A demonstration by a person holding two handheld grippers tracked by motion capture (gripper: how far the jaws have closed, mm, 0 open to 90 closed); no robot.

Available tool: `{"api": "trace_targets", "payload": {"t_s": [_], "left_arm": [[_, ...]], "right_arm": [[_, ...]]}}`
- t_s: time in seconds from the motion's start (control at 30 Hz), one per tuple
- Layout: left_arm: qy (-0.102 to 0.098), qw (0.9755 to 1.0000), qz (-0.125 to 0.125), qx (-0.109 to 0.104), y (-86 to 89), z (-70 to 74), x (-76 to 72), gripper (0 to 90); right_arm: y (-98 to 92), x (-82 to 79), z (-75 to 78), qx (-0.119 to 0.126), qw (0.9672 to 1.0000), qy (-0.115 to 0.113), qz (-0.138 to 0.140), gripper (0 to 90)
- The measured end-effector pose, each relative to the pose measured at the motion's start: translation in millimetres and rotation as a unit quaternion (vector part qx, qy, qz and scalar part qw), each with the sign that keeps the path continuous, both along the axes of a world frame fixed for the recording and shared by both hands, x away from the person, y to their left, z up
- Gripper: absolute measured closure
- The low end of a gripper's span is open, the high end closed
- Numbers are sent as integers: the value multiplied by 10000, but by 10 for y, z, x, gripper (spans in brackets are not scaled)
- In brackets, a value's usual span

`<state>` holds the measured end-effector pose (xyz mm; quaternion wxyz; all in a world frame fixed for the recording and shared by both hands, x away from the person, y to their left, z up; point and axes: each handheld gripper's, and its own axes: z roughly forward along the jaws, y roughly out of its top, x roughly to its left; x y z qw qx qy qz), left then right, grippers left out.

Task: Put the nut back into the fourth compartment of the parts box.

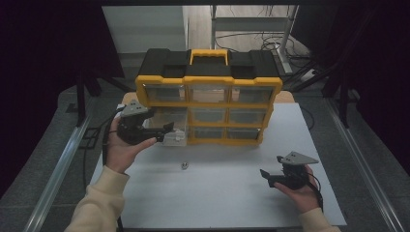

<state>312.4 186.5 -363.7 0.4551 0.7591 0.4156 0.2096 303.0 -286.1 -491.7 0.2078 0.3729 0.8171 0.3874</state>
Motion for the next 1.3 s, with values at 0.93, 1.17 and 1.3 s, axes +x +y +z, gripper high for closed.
{"api": "trace_targets", "payload": {"t_s": [0.93,1.17,1.3], "left_arm": [[93,9988,472,53,476,-435,-448,161],[257,9986,430,145,451,-594,-459,178],[376,9983,406,156,430,-678,-443,182]], "right_arm": [[14,-4,2,0,10000,12,12,172],[19,-7,7,2,10000,-1,32,172],[19,-4,5,1,10000,4,36,172]]}}
